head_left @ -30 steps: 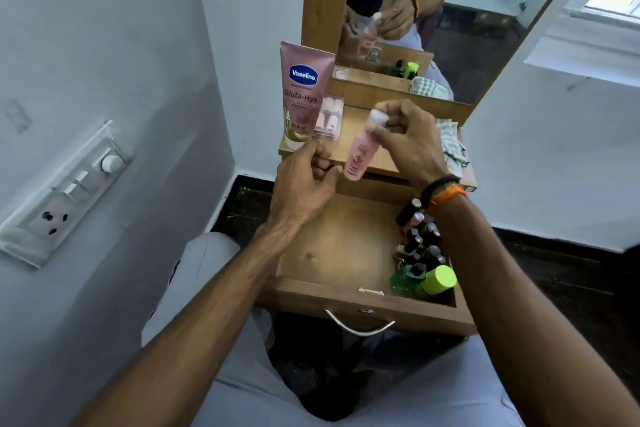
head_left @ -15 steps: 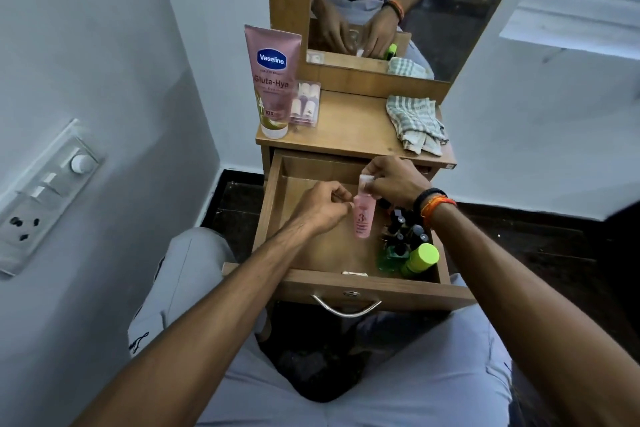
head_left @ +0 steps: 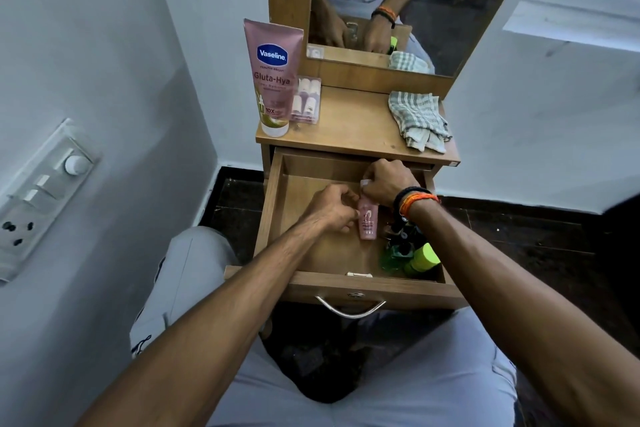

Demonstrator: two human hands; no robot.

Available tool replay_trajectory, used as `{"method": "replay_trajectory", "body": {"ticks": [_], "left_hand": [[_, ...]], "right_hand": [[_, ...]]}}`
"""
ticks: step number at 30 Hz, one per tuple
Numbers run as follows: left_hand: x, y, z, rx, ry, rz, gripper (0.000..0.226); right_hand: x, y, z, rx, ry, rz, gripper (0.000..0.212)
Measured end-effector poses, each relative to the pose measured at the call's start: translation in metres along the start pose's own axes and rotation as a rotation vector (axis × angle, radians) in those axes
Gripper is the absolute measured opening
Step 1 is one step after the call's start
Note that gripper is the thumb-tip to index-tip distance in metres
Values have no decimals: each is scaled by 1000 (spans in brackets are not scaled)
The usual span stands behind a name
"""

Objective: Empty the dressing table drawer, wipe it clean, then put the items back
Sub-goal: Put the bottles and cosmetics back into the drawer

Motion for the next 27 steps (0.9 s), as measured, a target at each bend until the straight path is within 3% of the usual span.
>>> {"method": "replay_trajectory", "body": {"ticks": [4,14,20,24,27], "left_hand": [[-2,-3,-4,10,-27,-23,33],[12,-12,1,-18,45,41,21],[23,-14,-2,-7,133,78,21],[25,-13,-7,29,220,100,20],[22,-11,-10,37,211,93,22]], "right_hand": [[6,1,-4,-21,60,-12,21],[14,-1,-9,-26,50,-64,32],[4,1,-8,-79,66,-55,25],[-5,10,11,-172,-49,-22,12],[-17,23,26,-246,-200,4,15]]}}
Point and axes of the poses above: each hand's wrist, its own y-axis away from the middle knuckle, its own z-axis out of the back of the hand, x = y × z, the point moved 8 cm from there along -y, towards the middle knuckle, and after that the axes turned 4 degrees about x, right-handed, at the moved point
